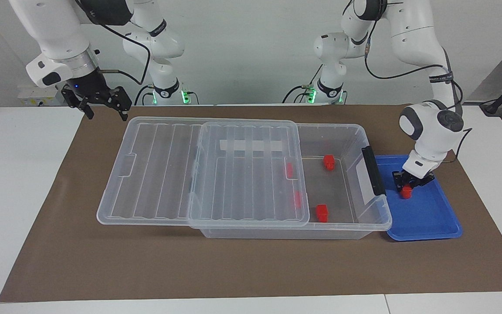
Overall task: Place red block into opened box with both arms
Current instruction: 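Grasp the red block in the blue tray with the left gripper, then carry the red block into the open box with the left gripper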
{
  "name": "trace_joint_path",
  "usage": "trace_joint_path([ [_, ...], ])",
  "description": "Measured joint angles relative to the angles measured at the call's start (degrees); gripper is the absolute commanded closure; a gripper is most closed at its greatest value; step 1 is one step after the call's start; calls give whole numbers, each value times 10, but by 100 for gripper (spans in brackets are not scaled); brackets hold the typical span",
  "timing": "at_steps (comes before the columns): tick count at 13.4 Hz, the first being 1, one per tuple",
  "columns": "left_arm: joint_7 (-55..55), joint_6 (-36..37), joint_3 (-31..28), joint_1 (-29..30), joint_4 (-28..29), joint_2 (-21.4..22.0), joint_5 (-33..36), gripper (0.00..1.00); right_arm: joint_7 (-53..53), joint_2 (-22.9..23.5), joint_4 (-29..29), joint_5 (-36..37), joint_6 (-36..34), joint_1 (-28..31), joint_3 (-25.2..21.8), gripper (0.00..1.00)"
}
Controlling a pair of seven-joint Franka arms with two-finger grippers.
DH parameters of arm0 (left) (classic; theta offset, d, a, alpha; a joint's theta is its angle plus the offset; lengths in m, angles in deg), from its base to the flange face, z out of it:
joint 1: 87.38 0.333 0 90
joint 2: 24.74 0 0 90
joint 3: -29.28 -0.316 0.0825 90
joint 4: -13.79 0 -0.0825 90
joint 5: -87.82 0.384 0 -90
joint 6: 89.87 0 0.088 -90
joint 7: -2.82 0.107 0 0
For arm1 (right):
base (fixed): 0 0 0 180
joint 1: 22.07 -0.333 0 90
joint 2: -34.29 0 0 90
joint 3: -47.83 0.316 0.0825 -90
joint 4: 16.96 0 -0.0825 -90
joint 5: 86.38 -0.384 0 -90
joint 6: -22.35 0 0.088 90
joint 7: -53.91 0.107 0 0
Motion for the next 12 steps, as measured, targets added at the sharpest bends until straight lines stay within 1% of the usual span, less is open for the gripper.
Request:
trace_joint_path([
  [1, 0, 15, 0, 0, -5, 1, 0, 100, 0, 0, 0, 0, 0, 0, 0, 0],
  [2, 0, 46, 1, 0, -17, 2, 0, 100, 0, 0, 0, 0, 0, 0, 0, 0],
  [4, -1, 141, 2, 0, -69, 11, -1, 100, 0, 0, 0, 0, 0, 0, 0, 0],
  [7, -11, 287, 5, -1, -156, 38, -7, 100, 0, 0, 0, 0, 0, 0, 0, 0],
  [9, -54, 363, 10, -9, -204, 54, -12, 100, 0, 0, 0, 0, 0, 0, 0, 0],
  [12, -175, 426, 17, -65, -251, 60, -14, 100, 0, 0, 0, 0, 0, 0, 0, 0],
])
